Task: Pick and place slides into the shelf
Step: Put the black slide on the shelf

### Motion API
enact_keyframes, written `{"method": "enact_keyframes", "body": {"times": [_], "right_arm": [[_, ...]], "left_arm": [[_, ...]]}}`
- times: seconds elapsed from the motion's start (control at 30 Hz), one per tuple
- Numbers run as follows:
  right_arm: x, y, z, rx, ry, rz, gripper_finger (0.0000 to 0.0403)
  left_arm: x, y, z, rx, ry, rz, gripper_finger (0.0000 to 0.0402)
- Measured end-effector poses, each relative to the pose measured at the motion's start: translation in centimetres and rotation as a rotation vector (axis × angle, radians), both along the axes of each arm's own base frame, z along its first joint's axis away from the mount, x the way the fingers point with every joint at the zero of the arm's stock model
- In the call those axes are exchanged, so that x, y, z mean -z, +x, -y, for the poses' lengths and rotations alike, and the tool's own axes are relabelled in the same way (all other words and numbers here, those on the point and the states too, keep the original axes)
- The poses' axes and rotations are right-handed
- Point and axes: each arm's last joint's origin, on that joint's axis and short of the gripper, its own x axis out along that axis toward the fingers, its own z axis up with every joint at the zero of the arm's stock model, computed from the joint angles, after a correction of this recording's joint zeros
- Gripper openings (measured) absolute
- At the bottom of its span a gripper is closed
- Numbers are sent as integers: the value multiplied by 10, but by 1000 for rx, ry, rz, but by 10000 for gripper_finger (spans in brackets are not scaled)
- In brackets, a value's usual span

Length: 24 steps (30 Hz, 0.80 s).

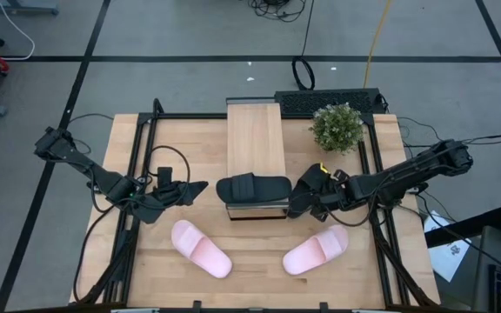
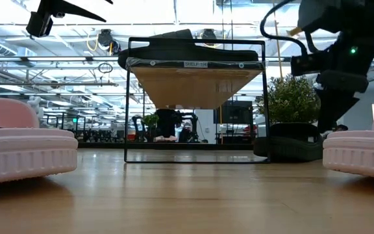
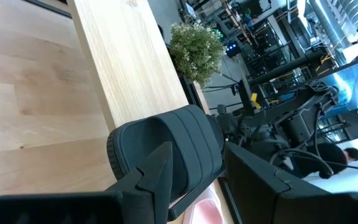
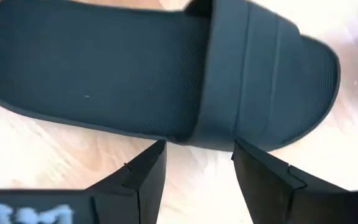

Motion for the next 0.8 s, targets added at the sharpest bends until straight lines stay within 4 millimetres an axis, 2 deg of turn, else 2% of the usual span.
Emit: {"method": "enact_keyframes", "body": {"times": [0.2,0.33,0.8], "right_arm": [[8,-1,0,46,15,36,176],[11,-3,1,77,19,41,158],[19,-8,2,109,22,36,31]], "left_arm": [[0,0,0,0,0,1,140],[0,0,0,0,-1,1,140],[0,0,0,0,-3,3,140]]}}
